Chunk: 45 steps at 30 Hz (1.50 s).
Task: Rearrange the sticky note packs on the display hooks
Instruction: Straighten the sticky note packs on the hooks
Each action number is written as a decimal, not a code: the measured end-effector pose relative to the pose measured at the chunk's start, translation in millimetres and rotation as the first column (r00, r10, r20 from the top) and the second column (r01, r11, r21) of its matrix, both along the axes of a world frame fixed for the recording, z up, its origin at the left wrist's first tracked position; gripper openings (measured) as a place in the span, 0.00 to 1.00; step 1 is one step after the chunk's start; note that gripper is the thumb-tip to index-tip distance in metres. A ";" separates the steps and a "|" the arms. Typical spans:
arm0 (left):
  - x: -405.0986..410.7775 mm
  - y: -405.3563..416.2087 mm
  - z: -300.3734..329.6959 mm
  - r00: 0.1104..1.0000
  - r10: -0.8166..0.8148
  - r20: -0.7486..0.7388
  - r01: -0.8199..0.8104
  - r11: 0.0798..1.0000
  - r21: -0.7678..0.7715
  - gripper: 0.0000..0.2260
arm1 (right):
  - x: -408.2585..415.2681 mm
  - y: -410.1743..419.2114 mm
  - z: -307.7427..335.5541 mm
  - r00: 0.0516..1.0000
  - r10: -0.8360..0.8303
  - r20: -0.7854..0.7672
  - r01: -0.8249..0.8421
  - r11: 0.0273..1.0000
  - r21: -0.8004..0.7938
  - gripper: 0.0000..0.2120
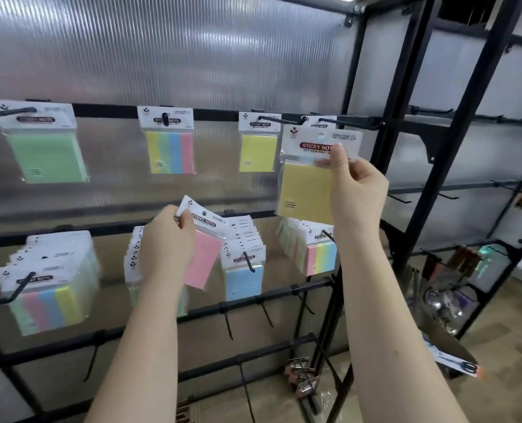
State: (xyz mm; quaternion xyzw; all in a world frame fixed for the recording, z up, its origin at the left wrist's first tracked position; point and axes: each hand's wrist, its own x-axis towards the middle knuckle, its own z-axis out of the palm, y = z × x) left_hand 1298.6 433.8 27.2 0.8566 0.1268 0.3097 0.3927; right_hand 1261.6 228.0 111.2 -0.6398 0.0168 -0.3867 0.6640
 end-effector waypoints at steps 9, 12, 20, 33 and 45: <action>42.6 7.0 1.1 1.000 0.000 -0.017 0.001 0.999 0.044 0.14 | 46.2 7.3 17.5 0.999 0.031 0.029 -0.033 0.998 0.059 0.22; 47.9 3.9 0.4 1.000 -0.002 -0.005 0.002 0.999 0.032 0.15 | 55.3 4.7 19.3 0.999 0.047 0.021 -0.049 0.996 0.076 0.22; 48.8 -9.6 3.6 0.999 0.047 0.010 -0.047 0.999 0.008 0.16 | 71.2 -3.2 11.9 0.991 0.136 -0.014 -0.134 0.988 0.081 0.18; 44.3 -3.1 3.2 0.988 0.150 0.041 -0.151 0.989 0.005 0.15 | 161.6 12.2 13.0 0.961 0.182 -0.208 -0.199 0.978 -0.066 0.16; 40.5 -1.5 2.8 0.979 0.200 0.048 -0.201 0.979 0.015 0.15 | 209.1 22.5 18.7 0.966 0.145 -0.212 -0.152 0.988 -0.017 0.07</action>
